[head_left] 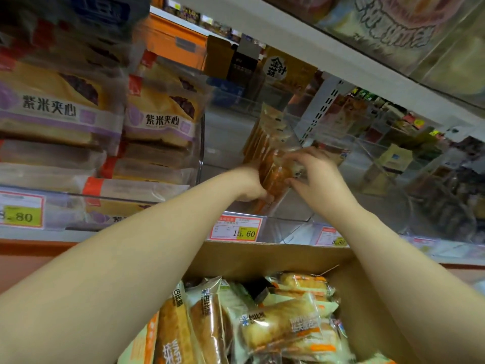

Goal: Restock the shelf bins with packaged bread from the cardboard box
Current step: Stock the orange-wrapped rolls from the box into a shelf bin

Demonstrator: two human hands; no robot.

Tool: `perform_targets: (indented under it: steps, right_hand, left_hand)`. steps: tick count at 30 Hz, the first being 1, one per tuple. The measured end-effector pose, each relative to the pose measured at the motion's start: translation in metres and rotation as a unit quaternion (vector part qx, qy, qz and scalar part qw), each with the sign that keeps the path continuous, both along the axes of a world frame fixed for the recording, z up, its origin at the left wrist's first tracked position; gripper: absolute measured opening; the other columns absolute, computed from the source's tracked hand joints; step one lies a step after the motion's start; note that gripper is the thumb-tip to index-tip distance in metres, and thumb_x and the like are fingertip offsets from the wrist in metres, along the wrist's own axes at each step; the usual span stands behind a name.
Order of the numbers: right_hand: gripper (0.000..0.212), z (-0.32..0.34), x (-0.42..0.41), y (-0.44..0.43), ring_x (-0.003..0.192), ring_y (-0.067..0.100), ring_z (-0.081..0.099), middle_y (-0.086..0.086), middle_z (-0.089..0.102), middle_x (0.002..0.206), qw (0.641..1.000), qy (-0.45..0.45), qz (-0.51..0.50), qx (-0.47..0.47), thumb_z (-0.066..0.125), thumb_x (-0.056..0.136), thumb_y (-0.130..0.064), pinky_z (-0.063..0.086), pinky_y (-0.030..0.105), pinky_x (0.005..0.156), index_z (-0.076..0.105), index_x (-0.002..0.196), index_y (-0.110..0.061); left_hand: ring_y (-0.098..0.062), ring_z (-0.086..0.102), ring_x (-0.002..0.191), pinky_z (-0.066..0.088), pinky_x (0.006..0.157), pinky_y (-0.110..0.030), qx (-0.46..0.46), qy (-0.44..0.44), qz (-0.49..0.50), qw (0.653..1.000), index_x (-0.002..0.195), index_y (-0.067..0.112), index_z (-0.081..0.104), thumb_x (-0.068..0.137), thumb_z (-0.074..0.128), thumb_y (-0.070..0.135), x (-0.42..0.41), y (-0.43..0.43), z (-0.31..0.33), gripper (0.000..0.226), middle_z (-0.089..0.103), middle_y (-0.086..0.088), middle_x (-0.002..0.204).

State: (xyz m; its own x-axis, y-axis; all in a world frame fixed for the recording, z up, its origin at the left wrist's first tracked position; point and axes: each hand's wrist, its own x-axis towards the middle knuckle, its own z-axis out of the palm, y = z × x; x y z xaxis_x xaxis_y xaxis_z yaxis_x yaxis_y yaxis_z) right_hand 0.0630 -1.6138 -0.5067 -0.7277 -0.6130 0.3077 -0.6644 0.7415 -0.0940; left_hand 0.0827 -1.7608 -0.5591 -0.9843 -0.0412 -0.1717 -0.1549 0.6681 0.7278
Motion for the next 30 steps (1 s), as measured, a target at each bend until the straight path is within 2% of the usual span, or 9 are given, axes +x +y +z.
perform_targets:
  steps: [3, 6, 10, 16, 19, 23, 26, 28, 30]
  right_hand:
    - [0.044, 0.004, -0.004, 0.001, 0.121, 0.024, 0.049, 0.005, 0.057, 0.127, 1.000, 0.000, 0.009, 0.002, 0.070, 0.079, -0.006, 0.034, 0.029, 0.102, 0.062, 0.121, -0.017]
    - [0.045, -0.001, -0.007, 0.003, 0.124, 0.027, 0.045, 0.005, 0.056, 0.129, 1.000, -0.015, -0.012, 0.025, 0.071, 0.079, -0.010, 0.034, 0.036, 0.104, 0.062, 0.121, -0.021]
    - [0.047, -0.006, -0.007, 0.002, 0.128, 0.028, 0.039, 0.005, 0.056, 0.130, 0.999, 0.009, -0.031, 0.029, 0.069, 0.080, -0.013, 0.030, 0.038, 0.106, 0.059, 0.126, -0.022]
    - [0.056, -0.002, 0.006, 0.009, 0.129, 0.030, 0.036, 0.007, 0.055, 0.132, 0.999, 0.021, -0.045, 0.021, 0.071, 0.080, -0.019, 0.030, 0.041, 0.106, 0.053, 0.133, -0.019]
    - [0.048, 0.005, 0.026, 0.019, 0.122, 0.029, 0.043, 0.006, 0.057, 0.126, 0.998, 0.052, -0.021, -0.011, 0.070, 0.081, -0.018, 0.035, 0.042, 0.100, 0.057, 0.127, -0.018]
    - [0.024, 0.002, 0.072, 0.040, 0.097, 0.022, 0.057, 0.001, 0.066, 0.100, 0.991, 0.096, 0.066, -0.059, 0.070, 0.081, -0.008, 0.046, 0.036, 0.085, 0.068, 0.104, -0.013]
    - [0.017, -0.013, 0.106, 0.054, 0.087, 0.011, 0.061, -0.006, 0.066, 0.092, 0.995, 0.017, 0.092, -0.023, 0.066, 0.084, -0.007, 0.053, 0.035, 0.079, 0.069, 0.098, -0.016]
    - [0.023, -0.026, 0.120, 0.059, 0.092, 0.006, 0.060, -0.012, 0.065, 0.100, 0.990, -0.099, 0.079, 0.059, 0.064, 0.087, -0.013, 0.051, 0.033, 0.086, 0.068, 0.106, -0.023]
    - [0.035, -0.040, 0.129, 0.059, 0.106, 0.008, 0.057, -0.010, 0.063, 0.116, 0.963, -0.193, 0.074, 0.171, 0.065, 0.084, -0.019, 0.046, 0.031, 0.095, 0.063, 0.118, -0.027]
  left_hand:
    - [-0.024, 0.058, 0.100, 0.045, 0.078, -0.029, 0.008, 0.044, 0.003, 0.999, 0.145, 0.022, 0.030, 0.082, 0.073, 0.023, 0.000, 0.006, 0.003, 0.077, 0.059, -0.009, 0.122]
    - [-0.022, 0.055, 0.098, 0.041, 0.077, -0.028, 0.006, 0.037, 0.003, 0.999, 0.150, 0.023, 0.020, 0.083, 0.072, 0.024, 0.000, 0.006, 0.000, 0.084, 0.056, -0.009, 0.127]
    - [-0.028, 0.056, 0.112, 0.046, 0.089, -0.033, 0.007, 0.037, 0.015, 0.999, 0.148, 0.022, 0.025, 0.081, 0.074, 0.026, -0.003, 0.005, -0.004, 0.084, 0.053, -0.011, 0.132]
    - [-0.027, 0.058, 0.109, 0.048, 0.093, -0.038, -0.019, 0.040, 0.014, 0.999, 0.145, 0.018, 0.032, 0.076, 0.077, 0.034, 0.003, 0.003, -0.001, 0.084, 0.057, -0.010, 0.127]
    - [-0.027, 0.058, 0.108, 0.048, 0.092, -0.038, -0.036, 0.058, 0.021, 0.997, 0.140, 0.016, 0.039, 0.077, 0.076, 0.036, 0.015, 0.003, 0.008, 0.075, 0.060, -0.009, 0.123]
    - [-0.028, 0.054, 0.119, 0.043, 0.098, -0.037, -0.023, 0.114, 0.046, 0.992, 0.140, 0.017, 0.040, 0.080, 0.074, 0.033, 0.041, 0.002, 0.022, 0.071, 0.056, -0.010, 0.132]
    - [-0.029, 0.049, 0.127, 0.040, 0.104, -0.037, -0.031, 0.147, 0.049, 0.987, 0.146, 0.018, 0.032, 0.084, 0.071, 0.029, 0.065, 0.002, 0.027, 0.073, 0.049, -0.010, 0.141]
    - [-0.028, 0.048, 0.128, 0.039, 0.104, -0.037, -0.051, 0.155, 0.038, 0.986, 0.148, 0.020, 0.030, 0.087, 0.068, 0.027, 0.080, 0.002, 0.026, 0.073, 0.047, -0.010, 0.143]
    - [-0.027, 0.049, 0.127, 0.042, 0.103, -0.038, -0.069, 0.152, 0.025, 0.986, 0.146, 0.023, 0.033, 0.088, 0.066, 0.027, 0.093, 0.002, 0.024, 0.067, 0.048, -0.007, 0.143]
